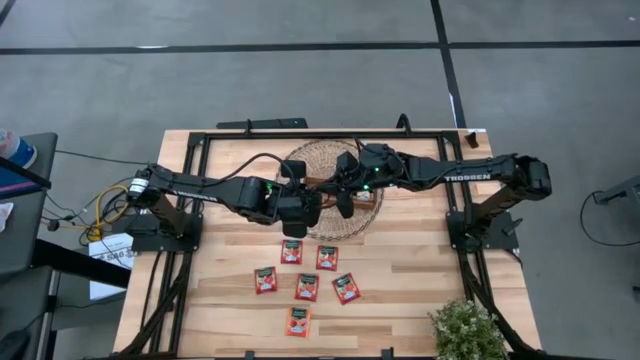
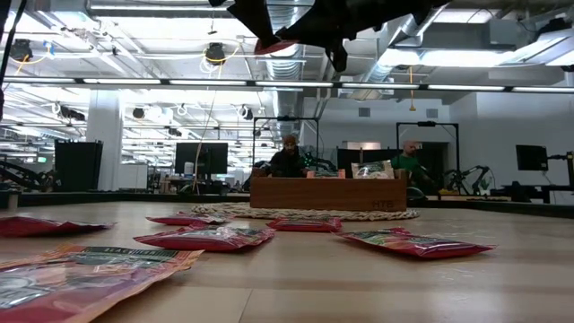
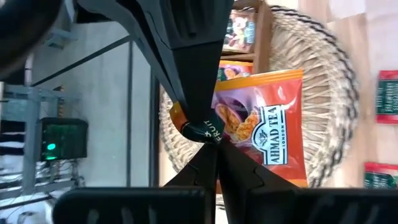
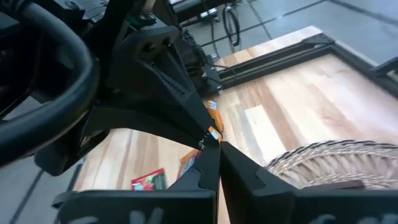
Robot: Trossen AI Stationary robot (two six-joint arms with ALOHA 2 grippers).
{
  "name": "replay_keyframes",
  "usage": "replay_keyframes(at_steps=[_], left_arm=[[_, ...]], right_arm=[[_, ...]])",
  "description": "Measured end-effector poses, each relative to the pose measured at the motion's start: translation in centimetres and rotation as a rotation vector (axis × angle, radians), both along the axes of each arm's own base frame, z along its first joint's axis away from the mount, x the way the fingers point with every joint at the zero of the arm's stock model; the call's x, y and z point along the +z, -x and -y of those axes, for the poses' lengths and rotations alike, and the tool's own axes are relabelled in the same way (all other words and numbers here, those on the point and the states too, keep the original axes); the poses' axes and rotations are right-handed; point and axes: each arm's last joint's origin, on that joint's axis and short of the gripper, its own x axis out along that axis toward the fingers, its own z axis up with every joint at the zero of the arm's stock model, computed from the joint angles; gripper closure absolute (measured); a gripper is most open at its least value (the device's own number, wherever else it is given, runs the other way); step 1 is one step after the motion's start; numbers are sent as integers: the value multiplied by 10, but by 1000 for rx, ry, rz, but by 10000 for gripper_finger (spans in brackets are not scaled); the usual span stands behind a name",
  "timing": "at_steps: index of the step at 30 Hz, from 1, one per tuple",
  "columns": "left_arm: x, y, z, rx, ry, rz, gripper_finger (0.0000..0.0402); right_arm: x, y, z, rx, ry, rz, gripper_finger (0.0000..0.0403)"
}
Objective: Pick & Place Tea
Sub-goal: Put the left orange tea bag into the middle slot of the wooden organizer
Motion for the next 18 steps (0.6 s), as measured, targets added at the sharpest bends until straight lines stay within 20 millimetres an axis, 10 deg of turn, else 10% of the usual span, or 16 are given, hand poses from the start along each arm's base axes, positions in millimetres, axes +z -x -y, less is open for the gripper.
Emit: replay_keyframes(at_steps=[18], left_arm=[[3, 2, -3, 86, -151, 16, 330]], right_arm=[[-9, 4, 9, -107, 37, -102, 403]])
